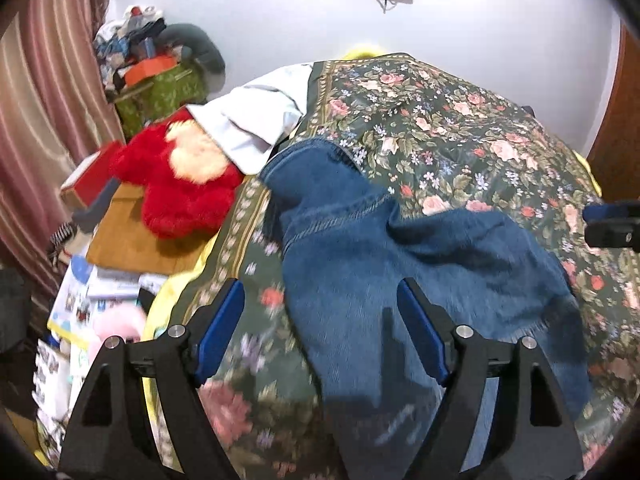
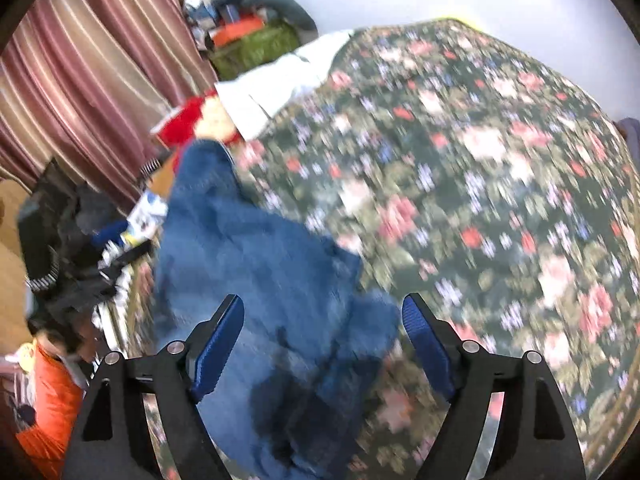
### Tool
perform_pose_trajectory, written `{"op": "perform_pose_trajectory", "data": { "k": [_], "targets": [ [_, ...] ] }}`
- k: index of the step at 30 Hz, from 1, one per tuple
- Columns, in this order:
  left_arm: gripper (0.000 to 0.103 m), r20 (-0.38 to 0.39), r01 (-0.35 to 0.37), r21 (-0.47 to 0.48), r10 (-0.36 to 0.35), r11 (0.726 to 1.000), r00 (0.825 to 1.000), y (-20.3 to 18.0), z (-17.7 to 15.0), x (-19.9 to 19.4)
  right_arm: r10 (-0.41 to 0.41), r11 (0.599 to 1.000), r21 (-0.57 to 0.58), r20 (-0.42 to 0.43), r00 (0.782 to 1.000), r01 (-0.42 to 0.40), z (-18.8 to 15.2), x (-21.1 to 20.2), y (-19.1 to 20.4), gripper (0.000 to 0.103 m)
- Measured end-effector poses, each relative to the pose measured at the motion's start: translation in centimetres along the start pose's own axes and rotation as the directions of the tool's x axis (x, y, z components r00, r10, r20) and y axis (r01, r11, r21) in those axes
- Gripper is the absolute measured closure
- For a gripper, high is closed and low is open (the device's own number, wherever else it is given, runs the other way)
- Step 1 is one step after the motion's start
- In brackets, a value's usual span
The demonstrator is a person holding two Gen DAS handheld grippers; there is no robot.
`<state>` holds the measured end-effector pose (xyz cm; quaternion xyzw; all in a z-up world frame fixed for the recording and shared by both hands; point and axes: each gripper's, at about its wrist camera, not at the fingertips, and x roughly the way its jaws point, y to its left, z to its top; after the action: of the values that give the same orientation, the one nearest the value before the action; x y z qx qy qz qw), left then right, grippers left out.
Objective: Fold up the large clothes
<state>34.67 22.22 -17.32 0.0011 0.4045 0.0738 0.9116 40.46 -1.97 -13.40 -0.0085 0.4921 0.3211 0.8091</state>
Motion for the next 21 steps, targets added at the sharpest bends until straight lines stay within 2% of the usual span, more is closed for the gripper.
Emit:
{"op": "perform_pose_trajectory", "data": {
  "k": [2, 5, 6, 7, 9, 11, 13, 15, 17, 19, 21],
  "targets": [
    [0.024, -0.02, -0.029, -0.004, 0.029, 1.0, 0.999, -0.3, 0.8, 1.9, 0.032, 0.999, -0.015, 0.024, 0.999, -0.031, 1.6, 1.5, 1.1, 0.023],
    [0.024, -0.055, -0.06, -0.024, 0.059, 0.998, 0.997, 0.2, 1.4, 4.7, 0.049, 0.999, 0.013, -0.013, 0.999, -0.049, 3.3, 6.3, 1.8, 0.023],
    [0.02, -0.064, -0.072, -0.039, 0.07, 0.997, 0.996, 0.8, 1.4, 5.7, 0.059, 0.998, 0.03, -0.035, 0.998, -0.058, 3.4, 7.7, 1.6, 0.023],
    [0.011, -0.066, -0.078, -0.049, 0.074, 0.996, 0.995, 1.2, 1.4, 6.1, 0.063, 0.997, 0.052, -0.06, 0.996, -0.06, 3.5, 9.1, 1.1, 0.023],
    [0.006, -0.071, -0.087, -0.082, 0.081, 0.993, 0.994, 2.6, 1.1, 7.2, 0.026, 0.996, 0.092, -0.108, 0.994, -0.016, 3.2, 11.5, -0.4, 0.024],
    [0.006, -0.084, -0.06, -0.114, 0.051, 0.992, 0.995, 3.5, 0.6, 7.5, -0.019, 0.993, 0.117, -0.124, 0.992, 0.033, 3.1, 12.6, -1.9, 0.024],
    [0.006, -0.079, -0.053, -0.133, 0.042, 0.99, 0.996, 3.8, 0.4, 7.0, -0.016, 0.988, 0.153, -0.129, 0.992, 0.036, 2.5, 12.6, -4.1, 0.024],
    [0.006, -0.062, -0.086, -0.122, 0.079, 0.989, 0.995, 3.5, 0.3, 5.6, -0.008, 0.984, 0.175, -0.122, 0.993, 0.029, 2.0, 11.0, -5.4, 0.024],
    [0.007, -0.042, -0.116, -0.101, 0.113, 0.988, 0.993, 3.0, 0.1, 4.0, -0.049, 0.987, 0.151, -0.091, 0.995, 0.062, 1.5, 8.8, -5.2, 0.024],
    [0.007, -0.027, -0.087, -0.081, 0.085, 0.993, 0.996, 2.3, -0.3, 2.6, -0.085, 0.991, 0.094, -0.061, 0.995, 0.09, 1.1, 6.7, -4.1, 0.024],
    [0.007, -0.025, -0.035, -0.051, 0.034, 0.998, 0.999, 1.2, -1.2, 1.1, -0.049, 0.998, 0.033, -0.047, 0.998, 0.05, 0.5, 5.2, -2.5, 0.024]
  ]
}}
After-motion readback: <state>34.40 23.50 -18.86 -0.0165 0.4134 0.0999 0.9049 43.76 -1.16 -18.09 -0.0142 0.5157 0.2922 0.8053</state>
